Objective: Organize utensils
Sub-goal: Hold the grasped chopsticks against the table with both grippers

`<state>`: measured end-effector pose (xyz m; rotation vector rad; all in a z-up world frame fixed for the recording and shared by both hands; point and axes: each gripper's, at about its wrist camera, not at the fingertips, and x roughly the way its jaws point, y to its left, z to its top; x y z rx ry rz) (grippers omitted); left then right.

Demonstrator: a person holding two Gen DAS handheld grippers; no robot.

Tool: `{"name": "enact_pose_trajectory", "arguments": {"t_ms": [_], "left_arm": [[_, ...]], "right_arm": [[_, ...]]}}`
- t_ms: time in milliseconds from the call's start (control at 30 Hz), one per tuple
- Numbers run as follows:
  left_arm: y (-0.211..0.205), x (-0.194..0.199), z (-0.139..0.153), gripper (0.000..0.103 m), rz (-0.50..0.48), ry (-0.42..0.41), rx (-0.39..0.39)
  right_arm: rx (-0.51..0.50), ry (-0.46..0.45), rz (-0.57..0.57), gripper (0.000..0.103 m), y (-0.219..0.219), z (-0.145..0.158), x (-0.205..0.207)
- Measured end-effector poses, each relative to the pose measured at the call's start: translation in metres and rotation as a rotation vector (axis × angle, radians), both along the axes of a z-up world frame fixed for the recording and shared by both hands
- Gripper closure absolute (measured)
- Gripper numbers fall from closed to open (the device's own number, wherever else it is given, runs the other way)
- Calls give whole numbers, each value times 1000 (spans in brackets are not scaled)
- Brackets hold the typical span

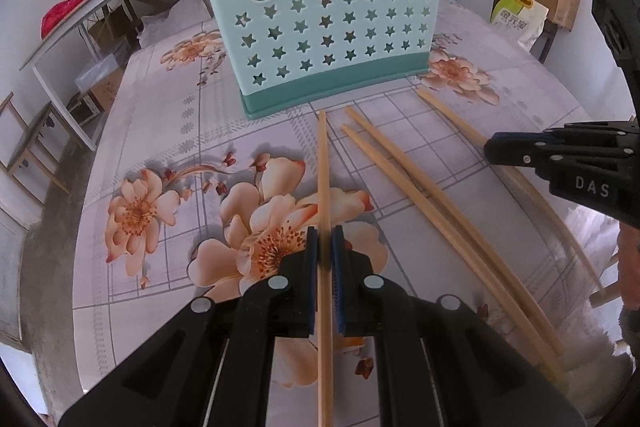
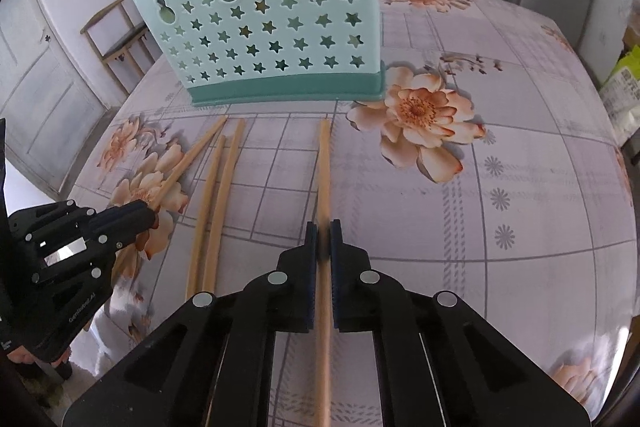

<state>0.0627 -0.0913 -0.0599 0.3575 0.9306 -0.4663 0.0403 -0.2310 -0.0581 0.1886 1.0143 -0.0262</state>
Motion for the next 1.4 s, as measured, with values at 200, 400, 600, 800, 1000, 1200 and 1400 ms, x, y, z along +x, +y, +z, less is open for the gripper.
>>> {"name": "enact_pose_trajectory", "arguments": {"t_ms": [200,400,600,800,1000,1200,1400], "left_arm": [[-2,-2,0,96,-3,-12,20],[-2,-2,0,96,2,-10,23],[8,6,9,96,3,25,-51],[5,30,14,87,-27,97,-112],[-7,52,10,82,-56,117,-80],[-16,71,4,82,-71,144,-43],[-24,76,1,91,-83,113,-16]], "right_arm": [[10,-3,-6,99,-1,0,-11],[37,0,-19,99,-5,0,-13],[38,3,-21,99,-5,0,-13],[38,6,-26,99,-5,0,-13],[44,6,-33,99,-5,0,-12],[56,2,-33,99,-8,-1,-12],[66,-3,-29,99,-10,-2,-13]]}}
